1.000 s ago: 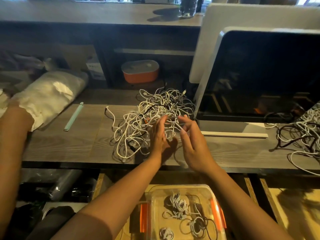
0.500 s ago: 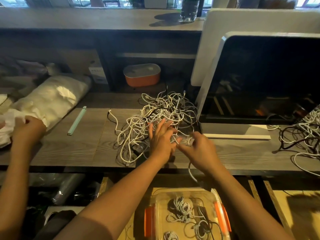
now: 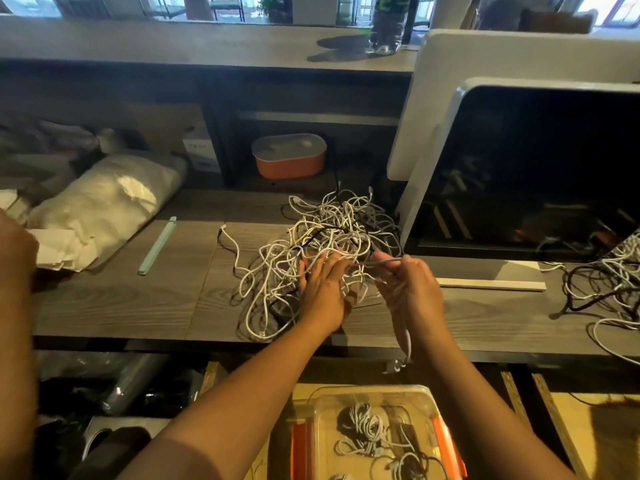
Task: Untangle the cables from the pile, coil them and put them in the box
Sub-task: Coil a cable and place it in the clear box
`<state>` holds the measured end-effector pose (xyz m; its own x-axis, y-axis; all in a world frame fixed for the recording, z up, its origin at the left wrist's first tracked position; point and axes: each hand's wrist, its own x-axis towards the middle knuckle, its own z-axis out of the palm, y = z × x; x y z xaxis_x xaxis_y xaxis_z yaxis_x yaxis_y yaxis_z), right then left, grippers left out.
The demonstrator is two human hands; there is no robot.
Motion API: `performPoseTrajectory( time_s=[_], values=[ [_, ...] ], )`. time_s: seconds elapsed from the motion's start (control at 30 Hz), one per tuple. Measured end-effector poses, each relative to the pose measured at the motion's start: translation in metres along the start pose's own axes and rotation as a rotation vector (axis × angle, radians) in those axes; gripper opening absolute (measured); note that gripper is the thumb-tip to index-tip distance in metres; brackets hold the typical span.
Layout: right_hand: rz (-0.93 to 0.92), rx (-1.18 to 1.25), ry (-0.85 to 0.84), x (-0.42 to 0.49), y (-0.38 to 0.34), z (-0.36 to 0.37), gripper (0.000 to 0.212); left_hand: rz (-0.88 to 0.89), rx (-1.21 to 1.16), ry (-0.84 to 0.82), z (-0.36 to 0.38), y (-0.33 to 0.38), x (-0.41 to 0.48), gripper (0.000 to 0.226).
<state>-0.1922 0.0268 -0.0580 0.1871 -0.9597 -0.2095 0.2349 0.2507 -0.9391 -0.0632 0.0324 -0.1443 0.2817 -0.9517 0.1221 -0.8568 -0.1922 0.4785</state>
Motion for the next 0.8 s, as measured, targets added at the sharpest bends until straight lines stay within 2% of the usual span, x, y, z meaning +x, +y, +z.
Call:
performPoseTrajectory(
  time_s=[0.1, 0.17, 0.3, 0.37, 0.43, 0.5, 0.57, 0.67, 0.8],
  values=[
    [-0.011, -0.055, 0.058, 0.002, -0.003, 0.003, 0.017, 0.021, 0.004, -0.011, 0.003, -0.003, 0.003, 0.046],
    [-0.009, -0.267, 0.066, 0.004, 0.001, 0.003, 0.004, 0.016, 0.035, -0.039, 0.005, -0.001, 0.005, 0.046],
    [-0.007, -0.694, 0.06, 0.013, 0.016, -0.004, 0.033, -0.019, 0.108, -0.114, 0.006, 0.003, 0.009, 0.052],
    [0.057, -0.865, 0.016, 0.019, 0.024, -0.009, 0.024, -0.031, 0.156, -0.181, 0.006, 0.004, 0.008, 0.06],
    [0.165, -1.128, -0.067, 0.025, 0.031, -0.013, 0.004, -0.028, 0.218, -0.211, 0.005, 0.006, 0.008, 0.062],
    [0.217, -1.353, -0.148, 0.029, 0.033, -0.014, 0.011, -0.03, 0.274, -0.233, 0.005, 0.008, 0.008, 0.062],
    [0.227, -1.396, -0.234, 0.031, 0.028, -0.011, 0.012, -0.065, 0.316, -0.258, 0.007, 0.009, 0.01, 0.067],
    [0.186, -1.312, -0.302, 0.032, 0.019, -0.004, 0.011, -0.138, 0.36, -0.313, 0.01, 0.008, 0.013, 0.076],
    [0.046, -1.331, -0.303, 0.027, 0.011, 0.008, 0.02, -0.184, 0.319, -0.353, 0.01, 0.003, 0.022, 0.058]
  ],
)
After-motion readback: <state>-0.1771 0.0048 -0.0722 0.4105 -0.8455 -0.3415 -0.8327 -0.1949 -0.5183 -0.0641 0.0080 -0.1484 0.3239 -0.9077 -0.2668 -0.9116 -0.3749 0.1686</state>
